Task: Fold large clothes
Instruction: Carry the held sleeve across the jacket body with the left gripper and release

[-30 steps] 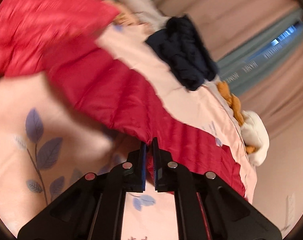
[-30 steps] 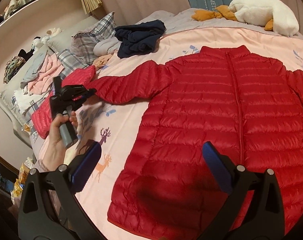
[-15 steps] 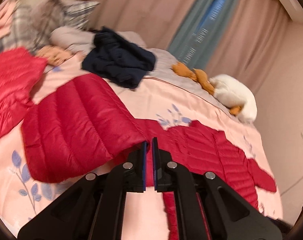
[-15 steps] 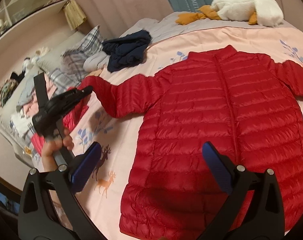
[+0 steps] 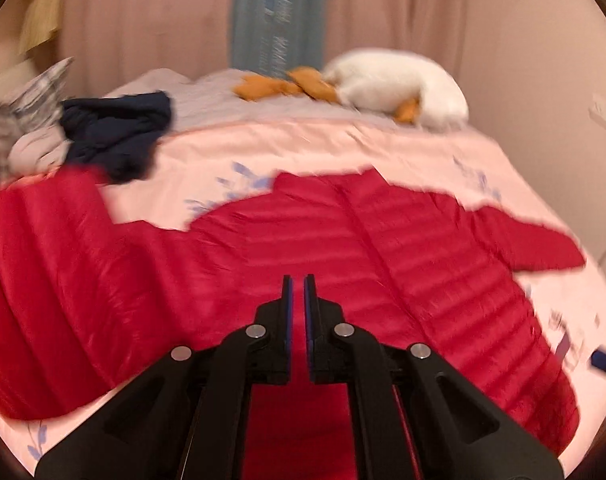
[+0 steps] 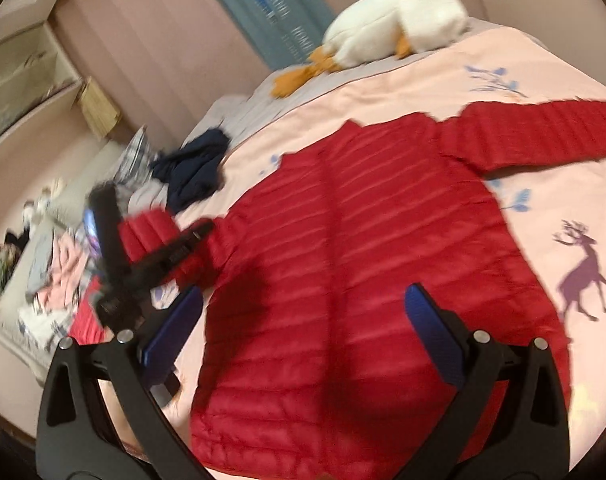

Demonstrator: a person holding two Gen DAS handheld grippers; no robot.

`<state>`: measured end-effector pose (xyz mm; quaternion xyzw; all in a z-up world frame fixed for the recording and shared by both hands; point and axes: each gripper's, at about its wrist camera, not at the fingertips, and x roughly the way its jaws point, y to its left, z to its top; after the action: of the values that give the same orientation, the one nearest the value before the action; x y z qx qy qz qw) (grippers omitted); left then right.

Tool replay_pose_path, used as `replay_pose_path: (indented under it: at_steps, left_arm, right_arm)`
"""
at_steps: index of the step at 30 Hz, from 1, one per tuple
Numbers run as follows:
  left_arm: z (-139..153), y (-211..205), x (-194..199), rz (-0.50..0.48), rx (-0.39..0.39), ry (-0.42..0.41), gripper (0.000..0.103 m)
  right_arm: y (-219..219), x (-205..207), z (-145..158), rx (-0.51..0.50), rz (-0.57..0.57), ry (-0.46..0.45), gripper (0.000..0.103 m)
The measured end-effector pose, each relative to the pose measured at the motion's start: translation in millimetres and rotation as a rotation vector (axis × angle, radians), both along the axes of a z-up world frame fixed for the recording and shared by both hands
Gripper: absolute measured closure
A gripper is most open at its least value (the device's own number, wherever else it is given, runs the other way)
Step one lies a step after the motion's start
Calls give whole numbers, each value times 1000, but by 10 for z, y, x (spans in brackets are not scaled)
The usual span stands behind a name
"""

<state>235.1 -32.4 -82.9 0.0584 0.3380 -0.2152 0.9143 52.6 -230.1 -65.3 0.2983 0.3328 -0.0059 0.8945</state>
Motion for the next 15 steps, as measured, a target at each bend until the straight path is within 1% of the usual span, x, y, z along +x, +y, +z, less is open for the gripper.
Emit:
replay_pose_path:
  at_steps: [2, 5, 7, 9, 10, 11, 13, 14, 15]
  left_arm:
    - [-139, -203, -13, -27, 23, 36, 98]
    - [-302, -407, -35, -69, 7, 99, 98]
    - [-372, -525, -41, -93, 10, 127, 98]
    - [-452, -623, -74, -117, 20, 158, 98]
    - [-491, -638, -124, -140, 27, 174, 98]
    - [-525, -635, -209, -168, 41, 172, 96]
    - [-567, -533, -387, -196, 41, 171, 85]
    - [-569, -468, -432, -200, 27, 177, 72]
    - [-571, -333, -480, -189, -10, 189, 55]
  right_arm:
    - [-198, -84, -40, 18, -37, -4, 2]
    - [-356, -119, -83, 24, -60, -4, 2]
    - [-441, -92, -94, 43, -54, -15, 2]
    - [-490, -31, -29, 84, -31, -63, 2]
    - [-523, 39, 39, 111, -12, -103, 2]
    - [-553, 125, 113, 123, 3, -142, 2]
    - [-567, 340, 189, 129, 39, -180, 2]
    - [-537, 520, 191, 131, 78, -173, 2]
    - [-480, 779, 133, 138, 122, -132, 2]
